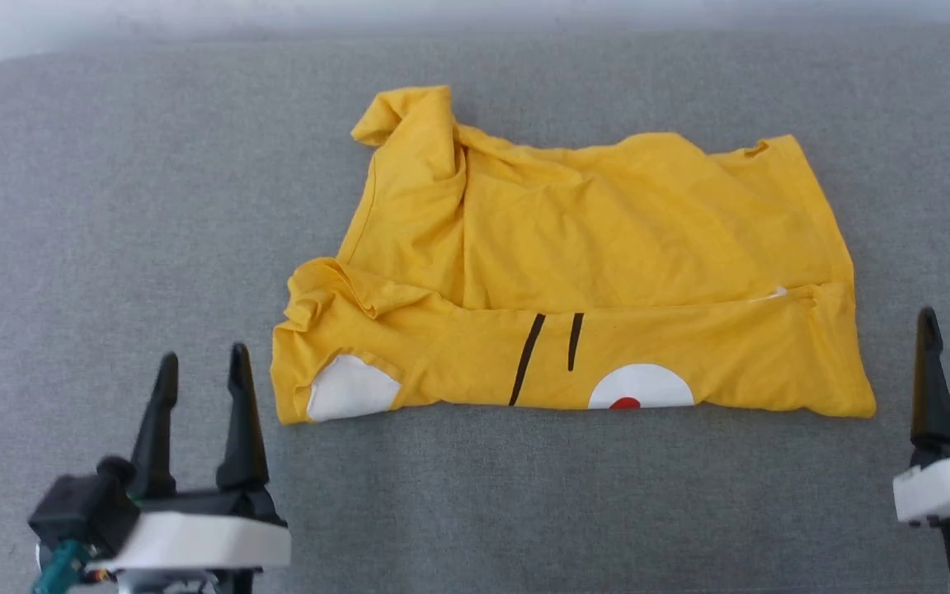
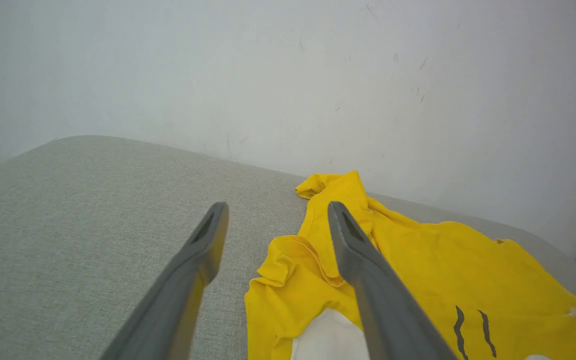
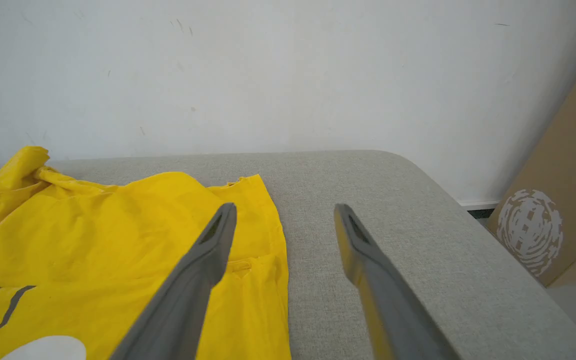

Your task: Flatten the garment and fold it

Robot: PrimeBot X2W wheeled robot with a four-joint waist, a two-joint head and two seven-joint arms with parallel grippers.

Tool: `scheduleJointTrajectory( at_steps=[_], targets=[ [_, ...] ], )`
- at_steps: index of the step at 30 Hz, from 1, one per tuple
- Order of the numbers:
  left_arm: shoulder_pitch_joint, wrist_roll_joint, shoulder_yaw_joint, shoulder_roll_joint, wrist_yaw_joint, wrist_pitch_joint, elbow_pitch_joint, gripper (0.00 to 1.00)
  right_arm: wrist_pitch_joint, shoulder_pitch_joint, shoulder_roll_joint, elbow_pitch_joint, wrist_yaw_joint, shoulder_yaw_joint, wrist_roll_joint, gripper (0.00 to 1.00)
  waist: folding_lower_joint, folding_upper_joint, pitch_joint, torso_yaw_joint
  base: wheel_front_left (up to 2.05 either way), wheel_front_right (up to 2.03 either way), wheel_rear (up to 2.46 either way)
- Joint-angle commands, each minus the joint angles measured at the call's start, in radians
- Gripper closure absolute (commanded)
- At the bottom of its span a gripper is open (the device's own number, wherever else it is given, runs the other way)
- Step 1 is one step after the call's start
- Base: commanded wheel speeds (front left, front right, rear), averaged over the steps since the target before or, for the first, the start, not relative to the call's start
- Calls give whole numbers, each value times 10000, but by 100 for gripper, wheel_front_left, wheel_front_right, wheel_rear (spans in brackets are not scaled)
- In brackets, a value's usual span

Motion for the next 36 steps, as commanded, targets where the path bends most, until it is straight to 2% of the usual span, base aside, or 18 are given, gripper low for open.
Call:
scheduleJointTrajectory(
  at_steps=[1, 7, 10, 14, 17, 22, 26, 36],
  targets=[
    [235, 186, 126, -193, -171, -43, 6, 0, -196, 221, 39, -39, -19, -46, -204, 0, 2, 0, -252, 24, 0, 0, 0],
    [776, 558, 656, -759, -676, -44, 379, 0, -631, 738, 57, 224, -19, -35, 124, 0, 2, 0, -509, 23, 0, 0, 0],
    [816, 677, 810, -784, -898, -44, 655, 0, -697, 828, 58, 335, -19, -32, 160, 0, 2, 0, -557, 22, 0, 0, 0],
    [535, 750, 702, -535, -1137, 126, 972, 0, -717, 791, 59, 342, -19, -51, 135, 0, 2, 0, -479, 19, 0, 0, 0],
    [96, 696, 497, -277, -1263, 1045, 944, 0, -715, 706, 59, 314, -19, -51, 124, 0, 2, 0, -378, 22, 0, 0, 0],
    [-488, -10, 165, 107, -1535, 3547, 1129, 0, -685, 614, 59, 295, -19, 15, 132, 0, 2, 0, -158, 17, 0, 0, 0],
    [-947, -512, 64, 379, -1536, 5247, 1414, 0, -734, 506, 60, 436, -19, 102, 157, 0, 2, 0, -2, -40, 0, 0, 0],
    [-1668, -1242, 148, 479, -1300, 6846, 2514, 0, -817, 309, 60, 655, -19, 185, 166, 0, 2, 0, 257, -308, 0, 0, 0]
  ],
)
